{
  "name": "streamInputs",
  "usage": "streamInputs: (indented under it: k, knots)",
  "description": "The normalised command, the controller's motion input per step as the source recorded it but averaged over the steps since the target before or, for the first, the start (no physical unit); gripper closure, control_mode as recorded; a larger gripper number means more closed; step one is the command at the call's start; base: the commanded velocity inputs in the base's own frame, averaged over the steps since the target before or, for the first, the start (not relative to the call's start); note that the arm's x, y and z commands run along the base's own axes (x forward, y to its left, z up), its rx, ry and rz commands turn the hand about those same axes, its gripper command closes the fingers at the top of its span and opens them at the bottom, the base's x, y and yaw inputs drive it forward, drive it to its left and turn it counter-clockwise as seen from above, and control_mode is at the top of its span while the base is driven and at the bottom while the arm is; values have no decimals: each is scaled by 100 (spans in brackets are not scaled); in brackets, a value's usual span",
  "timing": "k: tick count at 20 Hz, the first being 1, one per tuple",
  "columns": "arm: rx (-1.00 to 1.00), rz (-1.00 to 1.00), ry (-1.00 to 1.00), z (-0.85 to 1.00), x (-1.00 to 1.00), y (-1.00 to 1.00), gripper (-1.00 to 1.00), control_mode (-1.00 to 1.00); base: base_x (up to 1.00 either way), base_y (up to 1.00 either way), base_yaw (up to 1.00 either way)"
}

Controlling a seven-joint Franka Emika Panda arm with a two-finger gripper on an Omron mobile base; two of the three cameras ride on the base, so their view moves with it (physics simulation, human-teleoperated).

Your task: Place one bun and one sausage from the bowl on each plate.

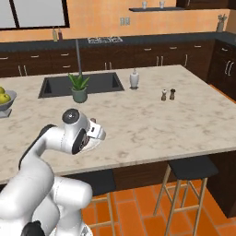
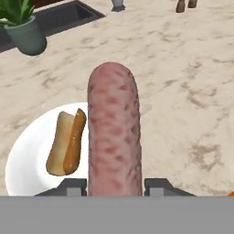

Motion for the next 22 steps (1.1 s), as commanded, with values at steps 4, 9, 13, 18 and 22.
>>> streamInputs:
  k: [4,9,13,18,22]
  knots:
    - [-34,-1,61,-51,78,86,100,-100,0,0,0]
    - [4,-2,21,-22,59,-11,100,-100,0,0,0]
    - [6,0,7,-37,60,-4,100,-100,0,0,0]
    - [0,0,7,-80,16,0,-100,-100,0,0,0]
    - [0,0,1,-10,13,0,-100,-100,0,0,0]
